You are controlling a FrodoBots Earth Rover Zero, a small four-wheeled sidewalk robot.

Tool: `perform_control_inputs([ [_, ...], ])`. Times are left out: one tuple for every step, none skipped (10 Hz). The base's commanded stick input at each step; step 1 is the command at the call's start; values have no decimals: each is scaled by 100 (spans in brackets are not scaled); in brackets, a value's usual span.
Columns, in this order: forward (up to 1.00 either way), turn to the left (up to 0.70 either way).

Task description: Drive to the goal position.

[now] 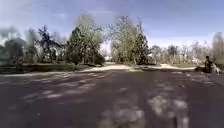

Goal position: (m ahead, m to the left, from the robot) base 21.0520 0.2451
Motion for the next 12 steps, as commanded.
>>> perform_control_inputs([
  [70,0],
  [70,0],
  [70,0],
  [70,0],
  [70,0],
  [70,0],
  [70,0],
  [70,0],
  [70,0],
  [70,0],
  [70,0],
  [70,0],
])
